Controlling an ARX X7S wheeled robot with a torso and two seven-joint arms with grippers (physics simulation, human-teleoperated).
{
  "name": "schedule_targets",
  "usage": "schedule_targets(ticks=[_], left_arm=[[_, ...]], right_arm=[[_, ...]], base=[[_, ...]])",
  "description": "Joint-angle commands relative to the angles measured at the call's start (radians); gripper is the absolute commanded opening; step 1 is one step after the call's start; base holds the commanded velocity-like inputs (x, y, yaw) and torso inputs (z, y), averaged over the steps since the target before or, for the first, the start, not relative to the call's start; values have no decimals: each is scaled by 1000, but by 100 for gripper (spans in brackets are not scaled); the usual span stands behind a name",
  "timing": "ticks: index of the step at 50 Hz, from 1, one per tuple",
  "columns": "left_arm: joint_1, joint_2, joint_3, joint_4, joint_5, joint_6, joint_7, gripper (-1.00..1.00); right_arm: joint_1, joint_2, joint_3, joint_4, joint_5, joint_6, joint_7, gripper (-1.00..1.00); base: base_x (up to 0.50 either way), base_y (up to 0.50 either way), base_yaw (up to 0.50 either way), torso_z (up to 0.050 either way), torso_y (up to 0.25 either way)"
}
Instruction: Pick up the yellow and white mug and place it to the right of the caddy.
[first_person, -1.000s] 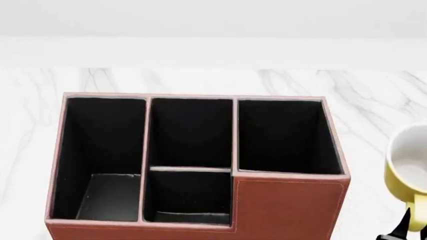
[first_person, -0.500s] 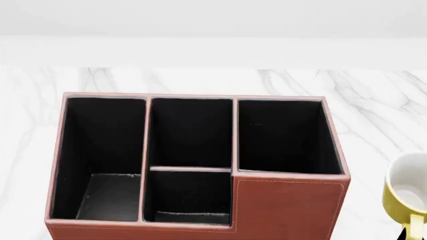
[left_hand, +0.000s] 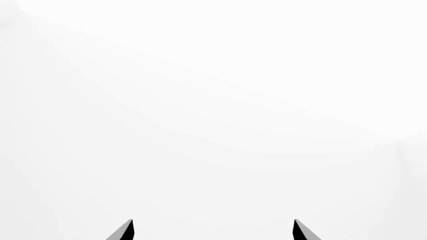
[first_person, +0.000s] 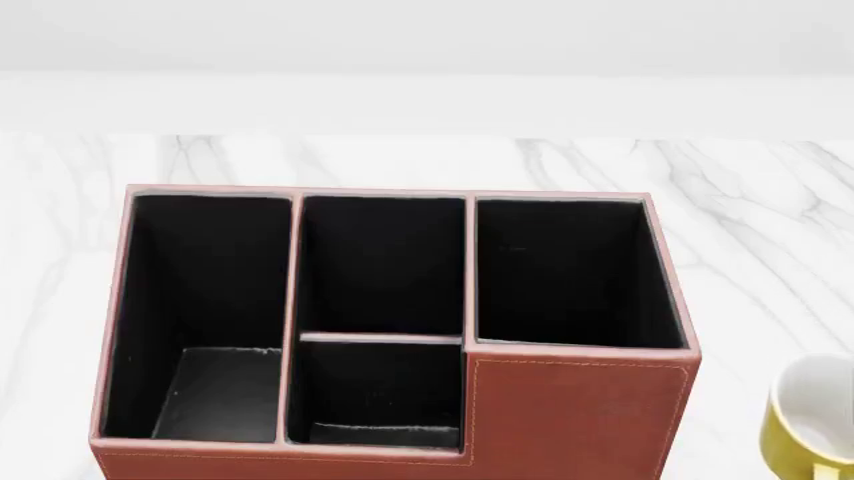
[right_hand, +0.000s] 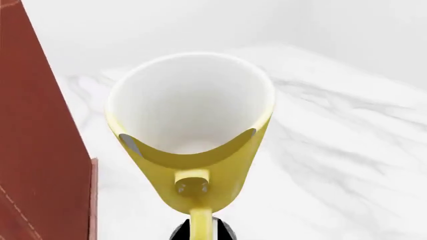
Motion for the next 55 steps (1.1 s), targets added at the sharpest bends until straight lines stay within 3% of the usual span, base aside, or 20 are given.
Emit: schedule_targets(ticks=[1, 55], left_arm=[[0, 0, 0, 0, 1, 0, 0, 100], [0, 0, 3, 0, 3, 0, 1, 100]], right_arm=[[-11, -29, 23, 50, 15, -5, -43, -100], [-38, -134, 34, 196, 16, 22, -105, -100]], base=[[0, 0, 0, 0, 0], [0, 0, 0, 0, 1]])
